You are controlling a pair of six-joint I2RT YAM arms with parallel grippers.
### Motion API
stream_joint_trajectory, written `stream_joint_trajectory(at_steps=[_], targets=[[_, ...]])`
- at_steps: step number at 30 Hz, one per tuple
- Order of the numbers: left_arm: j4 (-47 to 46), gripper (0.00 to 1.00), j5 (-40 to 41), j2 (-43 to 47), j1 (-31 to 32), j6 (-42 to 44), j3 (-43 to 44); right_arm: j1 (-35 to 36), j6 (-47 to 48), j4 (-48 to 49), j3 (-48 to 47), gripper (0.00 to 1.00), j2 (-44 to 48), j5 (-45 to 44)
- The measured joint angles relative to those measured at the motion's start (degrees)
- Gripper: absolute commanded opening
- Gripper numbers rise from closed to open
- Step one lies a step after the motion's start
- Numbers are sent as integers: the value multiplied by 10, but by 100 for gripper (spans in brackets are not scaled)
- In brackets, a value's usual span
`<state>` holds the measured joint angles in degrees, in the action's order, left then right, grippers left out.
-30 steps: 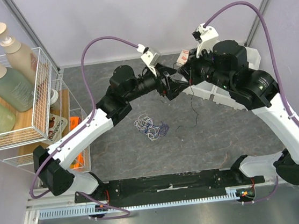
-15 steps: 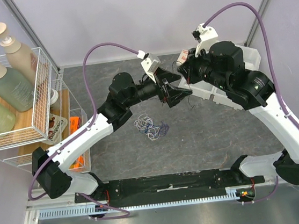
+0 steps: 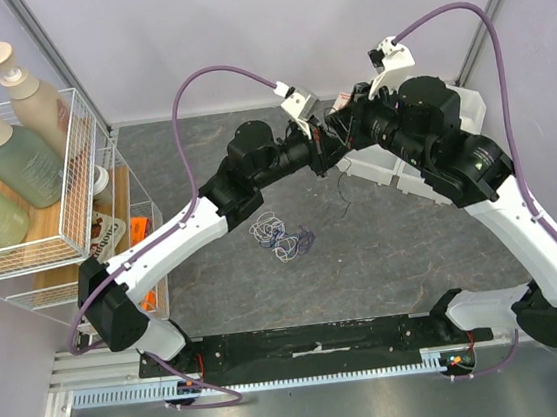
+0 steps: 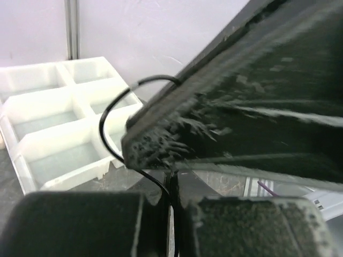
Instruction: Untangle the cables
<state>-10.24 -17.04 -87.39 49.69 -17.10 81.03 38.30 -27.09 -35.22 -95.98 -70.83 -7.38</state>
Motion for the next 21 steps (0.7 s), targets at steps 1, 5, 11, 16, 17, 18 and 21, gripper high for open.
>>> stream_joint_trajectory(at_steps=[1,5,11,16,17,18,21], targets=[[3,2,1,0,-1,-1,0,0,1,1,2,59,2,-3],[15,2,-10,3,-28,-47,-7,0,18,-3,26,86,22,-43],[53,2,-31,21,-121,-230,-38,-4,72,-23,118,94,118,-74],[124,2,-25,23,-152,-368,-36,-7,123,1,202,98,151,57],[136,2,-26,23,-151,-393,-34,-7,131,7,208,98,139,90],[146,2,-26,23,-150,-414,-32,-6,137,14,210,98,128,111],[162,2,-27,23,-147,-464,-28,-7,153,40,211,98,72,157]])
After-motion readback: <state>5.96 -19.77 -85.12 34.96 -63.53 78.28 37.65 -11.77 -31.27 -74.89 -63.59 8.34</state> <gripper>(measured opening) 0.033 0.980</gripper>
